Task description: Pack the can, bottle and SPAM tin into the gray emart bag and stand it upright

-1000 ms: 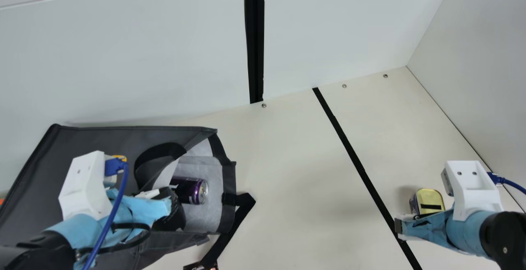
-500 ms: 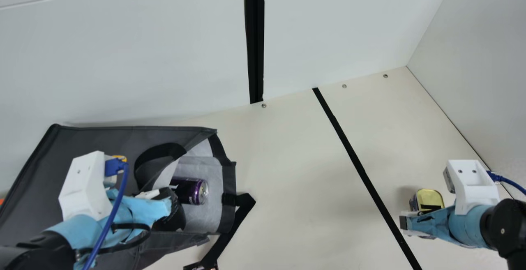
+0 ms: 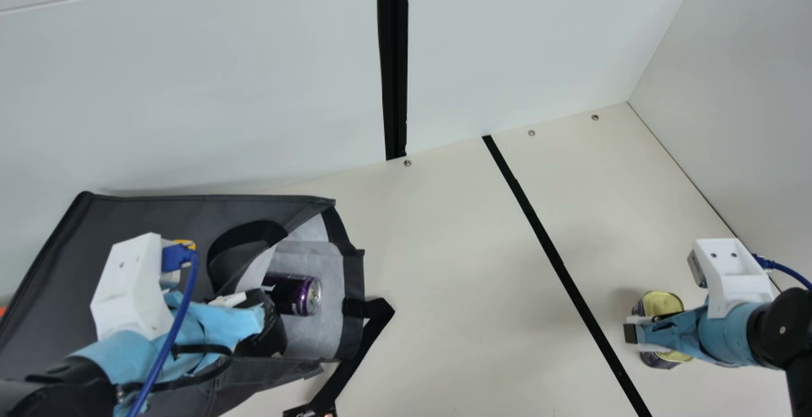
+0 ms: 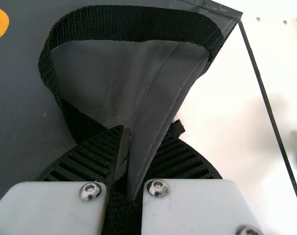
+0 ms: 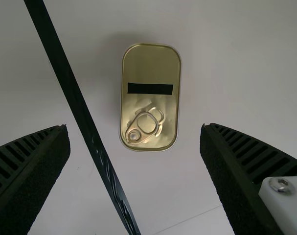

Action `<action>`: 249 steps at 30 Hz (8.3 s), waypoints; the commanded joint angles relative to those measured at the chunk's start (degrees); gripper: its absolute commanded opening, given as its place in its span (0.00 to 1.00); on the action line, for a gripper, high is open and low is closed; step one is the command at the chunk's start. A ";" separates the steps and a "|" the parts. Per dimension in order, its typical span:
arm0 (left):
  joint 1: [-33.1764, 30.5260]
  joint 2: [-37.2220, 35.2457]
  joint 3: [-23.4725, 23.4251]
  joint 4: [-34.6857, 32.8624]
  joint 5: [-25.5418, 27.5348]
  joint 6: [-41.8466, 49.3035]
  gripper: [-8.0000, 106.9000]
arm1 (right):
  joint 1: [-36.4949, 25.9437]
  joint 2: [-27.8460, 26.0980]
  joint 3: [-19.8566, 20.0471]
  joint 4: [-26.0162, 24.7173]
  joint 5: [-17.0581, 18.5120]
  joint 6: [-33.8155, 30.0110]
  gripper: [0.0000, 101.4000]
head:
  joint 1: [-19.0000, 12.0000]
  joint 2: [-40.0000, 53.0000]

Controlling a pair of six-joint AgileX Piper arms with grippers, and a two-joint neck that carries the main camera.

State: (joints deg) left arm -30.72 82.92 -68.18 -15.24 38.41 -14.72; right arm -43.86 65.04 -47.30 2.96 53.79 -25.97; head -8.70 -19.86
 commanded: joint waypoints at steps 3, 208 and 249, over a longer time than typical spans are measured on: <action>0.00 0.00 0.00 0.00 0.00 0.00 0.00 | -0.89 1.81 -0.29 1.05 -0.78 -1.31 0.94 | -1.30 -0.14; 0.00 0.00 0.00 0.00 0.00 0.00 0.00 | 44.00 25.35 -22.44 45.62 15.61 -60.98 0.00 | -1.30 -0.14; 0.00 0.00 0.00 0.00 0.00 0.00 0.00 | 55.24 35.66 -26.13 53.03 1.57 -57.48 0.00 | -1.30 -0.14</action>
State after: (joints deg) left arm -30.72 82.92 -68.18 -15.24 38.41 -14.72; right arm 11.22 100.39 -73.21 55.91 55.49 -83.51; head -8.70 -19.86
